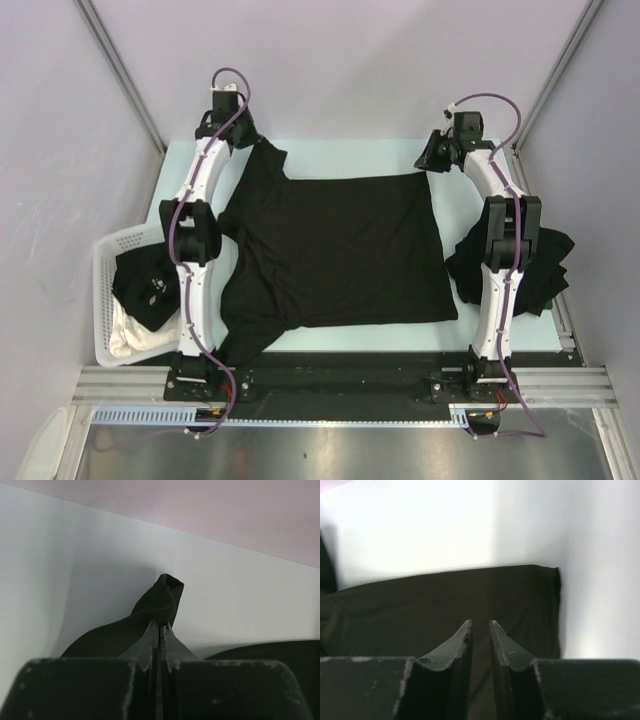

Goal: Fold and stack the t-shirts
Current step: Fold the tshirt

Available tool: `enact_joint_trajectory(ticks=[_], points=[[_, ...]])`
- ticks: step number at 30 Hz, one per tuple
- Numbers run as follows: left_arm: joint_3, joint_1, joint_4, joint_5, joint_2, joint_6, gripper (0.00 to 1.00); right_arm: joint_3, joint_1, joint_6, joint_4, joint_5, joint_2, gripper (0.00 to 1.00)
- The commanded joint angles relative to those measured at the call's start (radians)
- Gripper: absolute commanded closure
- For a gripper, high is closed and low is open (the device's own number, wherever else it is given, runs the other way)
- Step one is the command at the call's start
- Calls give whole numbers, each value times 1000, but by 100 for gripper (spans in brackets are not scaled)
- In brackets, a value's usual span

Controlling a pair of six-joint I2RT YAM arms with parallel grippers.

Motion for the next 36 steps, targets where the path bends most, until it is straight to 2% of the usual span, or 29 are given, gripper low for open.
enact_joint_trajectory(ticks=[1,8,15,36], points=[[-12,12,-3,-16,-95,33,100,93,-44,-32,-53,53,53,75],[-15,23,4,-2,-116,20,100,159,-58,-36,-96,33,118,71],[-33,19,-6,15,-124,20,100,154,-62,-28,-70,2,149,71],[-59,5,-40,40,-159,46,100,292,-68,-57,-102,-7,262,69]])
